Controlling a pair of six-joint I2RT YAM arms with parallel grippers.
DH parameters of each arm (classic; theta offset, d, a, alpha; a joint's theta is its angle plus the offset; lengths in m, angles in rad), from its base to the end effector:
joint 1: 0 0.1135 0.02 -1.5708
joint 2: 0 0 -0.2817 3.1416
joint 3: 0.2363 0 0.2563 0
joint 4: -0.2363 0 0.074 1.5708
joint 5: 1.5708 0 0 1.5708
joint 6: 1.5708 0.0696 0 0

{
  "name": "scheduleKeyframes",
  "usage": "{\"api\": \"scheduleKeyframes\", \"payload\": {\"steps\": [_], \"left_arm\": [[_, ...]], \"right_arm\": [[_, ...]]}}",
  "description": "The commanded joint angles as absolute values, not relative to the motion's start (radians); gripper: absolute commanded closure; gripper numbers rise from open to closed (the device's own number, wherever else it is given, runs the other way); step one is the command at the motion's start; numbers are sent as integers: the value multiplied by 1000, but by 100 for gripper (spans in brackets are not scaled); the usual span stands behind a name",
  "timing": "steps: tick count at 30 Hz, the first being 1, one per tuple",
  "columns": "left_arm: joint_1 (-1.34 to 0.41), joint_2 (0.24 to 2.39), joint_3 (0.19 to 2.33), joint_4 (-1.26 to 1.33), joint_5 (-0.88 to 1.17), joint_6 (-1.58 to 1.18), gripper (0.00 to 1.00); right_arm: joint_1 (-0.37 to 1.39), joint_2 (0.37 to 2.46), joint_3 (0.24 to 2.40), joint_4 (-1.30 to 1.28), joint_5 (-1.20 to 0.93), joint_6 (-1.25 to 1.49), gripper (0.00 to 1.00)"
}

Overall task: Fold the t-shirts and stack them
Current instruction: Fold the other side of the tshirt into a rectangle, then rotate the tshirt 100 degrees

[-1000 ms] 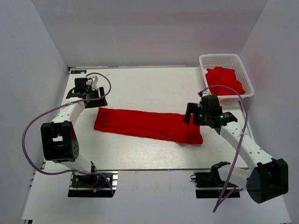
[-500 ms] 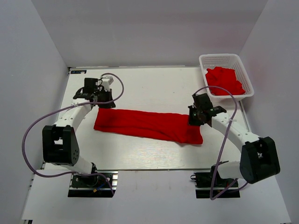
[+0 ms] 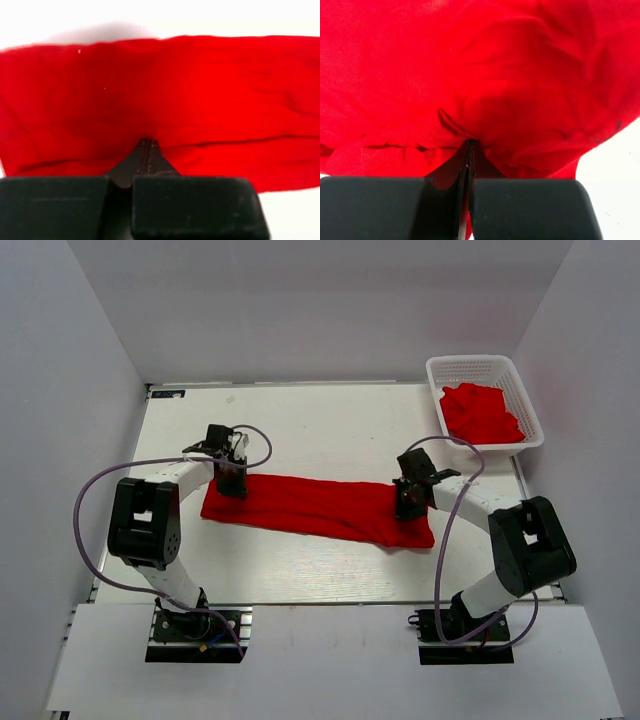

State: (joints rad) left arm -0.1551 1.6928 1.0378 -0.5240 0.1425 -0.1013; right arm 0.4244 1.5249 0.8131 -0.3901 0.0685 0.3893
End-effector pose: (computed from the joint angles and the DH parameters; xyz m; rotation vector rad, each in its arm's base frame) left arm 0.3374 -0.0628 0.1568 0.1133 2.7572 -0.2653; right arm 0.2751 0.1191 0.1496 -0.0251 2.6794 0.1689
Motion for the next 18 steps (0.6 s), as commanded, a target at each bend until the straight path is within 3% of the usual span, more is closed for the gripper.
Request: {"api": "scheduleKeyframes", "payload": {"steps": [1,12,18], "left_arm": [[-163,1706,1017,-515,92,-173,100],[-172,1836,956,-558,72,-276,100],[-190,1732,853,-624,91,-354,100]], "right_arm": [[431,1554,825,-342,84,405,100],[428,1739,859,-247,63,410,100],[422,1899,1131,-327,51,364,100]]}}
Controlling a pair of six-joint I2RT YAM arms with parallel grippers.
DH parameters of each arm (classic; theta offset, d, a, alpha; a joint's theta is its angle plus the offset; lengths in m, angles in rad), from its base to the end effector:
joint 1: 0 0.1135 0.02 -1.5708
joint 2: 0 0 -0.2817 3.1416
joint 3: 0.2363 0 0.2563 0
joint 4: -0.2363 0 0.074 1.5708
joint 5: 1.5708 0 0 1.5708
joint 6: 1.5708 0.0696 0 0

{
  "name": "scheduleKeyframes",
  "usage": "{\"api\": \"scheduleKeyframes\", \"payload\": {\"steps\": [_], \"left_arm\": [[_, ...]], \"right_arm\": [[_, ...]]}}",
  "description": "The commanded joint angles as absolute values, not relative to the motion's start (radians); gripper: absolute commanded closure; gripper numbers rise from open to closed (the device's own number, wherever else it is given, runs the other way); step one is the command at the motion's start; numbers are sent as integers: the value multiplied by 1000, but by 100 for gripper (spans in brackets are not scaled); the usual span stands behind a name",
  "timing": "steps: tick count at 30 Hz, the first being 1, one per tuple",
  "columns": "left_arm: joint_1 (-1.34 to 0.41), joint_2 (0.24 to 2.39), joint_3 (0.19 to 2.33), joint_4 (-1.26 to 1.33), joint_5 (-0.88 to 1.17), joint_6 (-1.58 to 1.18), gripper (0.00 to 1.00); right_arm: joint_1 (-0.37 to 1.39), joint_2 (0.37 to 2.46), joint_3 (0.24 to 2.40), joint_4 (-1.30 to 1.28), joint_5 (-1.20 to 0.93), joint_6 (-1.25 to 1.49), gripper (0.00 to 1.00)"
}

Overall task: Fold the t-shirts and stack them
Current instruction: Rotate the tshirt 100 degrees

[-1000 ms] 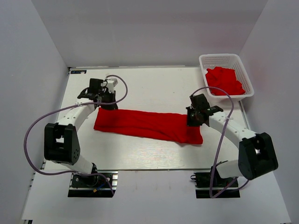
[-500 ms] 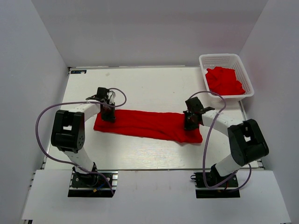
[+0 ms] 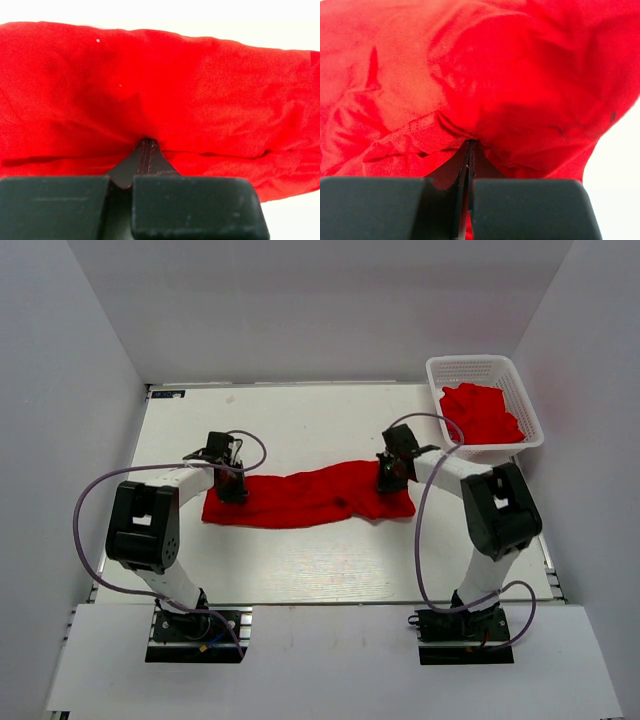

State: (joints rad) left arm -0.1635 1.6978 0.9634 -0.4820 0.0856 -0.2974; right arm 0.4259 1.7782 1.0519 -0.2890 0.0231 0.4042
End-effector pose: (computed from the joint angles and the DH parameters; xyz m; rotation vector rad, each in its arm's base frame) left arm 0.3252 -0.0597 0.1360 -0.1663 2.8020 -0.2319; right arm 0.3466 0.1555 0.1465 -0.0197 2.6109 0.2726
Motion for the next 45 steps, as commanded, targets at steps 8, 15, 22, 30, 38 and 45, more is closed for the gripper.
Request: {"api": "scheduleKeyframes", "payload": {"steps": [8,15,22,30,38,45], "left_arm": [[-238,1458,680,-678,170,-491,100],[-365,1364,649,-675,307,-529,100],[-596,1529,856,-649,267,-520,100],[-597,1450,1175,-744,63,-440,97],[-597,1416,1171,-790,14,-327,65],[-597,1355,934,-767,-84,-474,100]], "right_arm": [[425,2164,1549,-460,58,256,100],[436,2362,1851,-474,-57,173,100],[437,2473,2152,-523,-103,155,100],[425,2058,2000,-475,-25,140,89],[471,1947,1870,-520,-11,242,92],[517,2005,1687,-437,51,316,100]]}}
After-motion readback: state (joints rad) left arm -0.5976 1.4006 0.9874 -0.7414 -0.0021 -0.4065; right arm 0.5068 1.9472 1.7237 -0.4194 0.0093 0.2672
